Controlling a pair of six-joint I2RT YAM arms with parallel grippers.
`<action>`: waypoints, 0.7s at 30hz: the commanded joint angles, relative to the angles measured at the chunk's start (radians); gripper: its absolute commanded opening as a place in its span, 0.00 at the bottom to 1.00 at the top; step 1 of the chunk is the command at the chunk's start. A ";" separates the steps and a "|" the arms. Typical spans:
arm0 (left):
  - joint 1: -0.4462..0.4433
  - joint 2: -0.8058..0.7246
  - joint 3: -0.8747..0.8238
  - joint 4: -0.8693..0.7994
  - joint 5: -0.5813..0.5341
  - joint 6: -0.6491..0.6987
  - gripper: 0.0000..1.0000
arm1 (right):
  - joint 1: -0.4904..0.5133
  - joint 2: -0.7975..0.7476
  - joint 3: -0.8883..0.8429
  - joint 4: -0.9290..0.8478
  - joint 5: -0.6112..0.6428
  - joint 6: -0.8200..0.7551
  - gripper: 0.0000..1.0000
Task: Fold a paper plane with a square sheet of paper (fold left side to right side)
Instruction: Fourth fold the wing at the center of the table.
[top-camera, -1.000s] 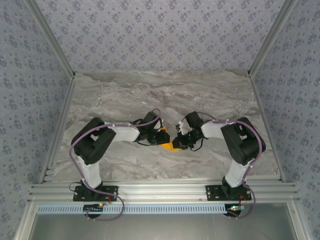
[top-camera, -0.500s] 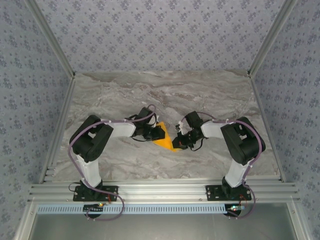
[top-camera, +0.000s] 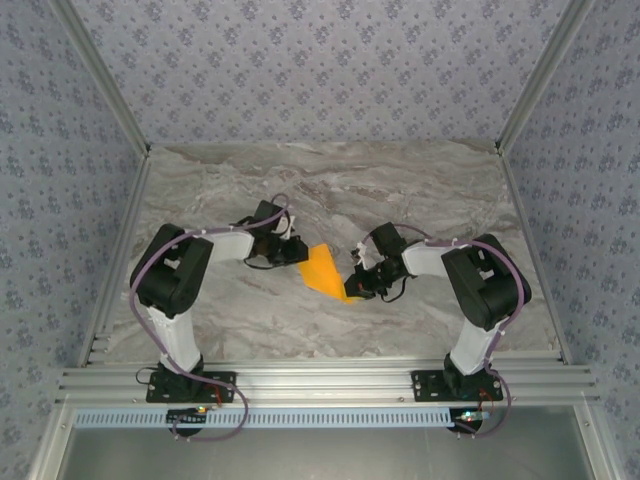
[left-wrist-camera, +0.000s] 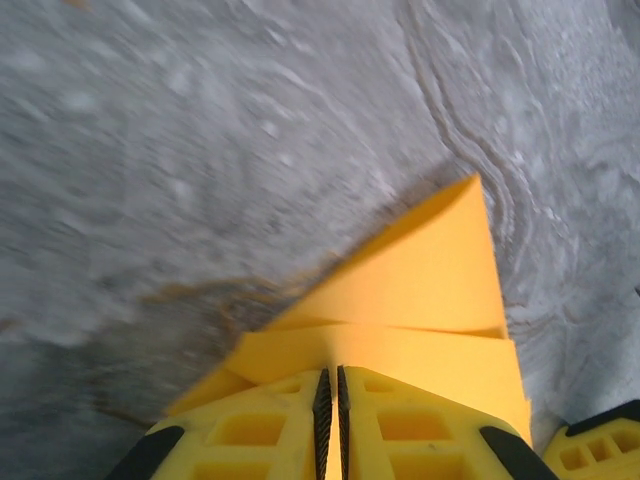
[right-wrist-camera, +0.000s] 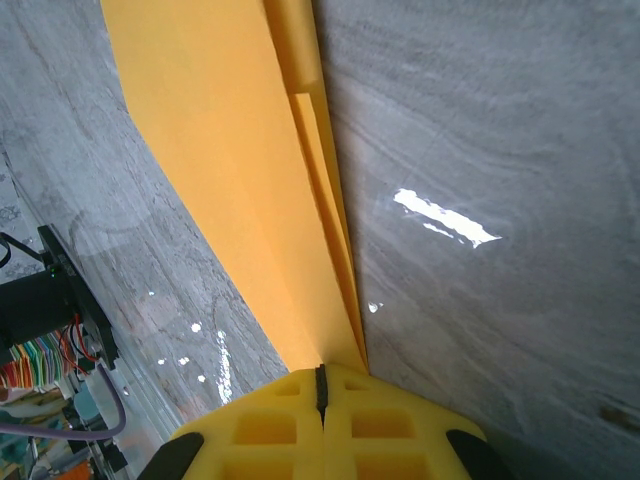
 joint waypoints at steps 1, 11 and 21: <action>0.070 0.051 0.050 -0.078 -0.131 0.069 0.13 | -0.003 0.059 -0.082 -0.203 0.238 -0.012 0.00; 0.122 -0.065 0.056 -0.099 -0.077 0.054 0.13 | 0.001 0.045 -0.078 -0.192 0.233 -0.002 0.00; -0.055 -0.198 -0.013 -0.005 0.009 -0.074 0.15 | 0.010 0.051 -0.057 -0.173 0.230 0.013 0.00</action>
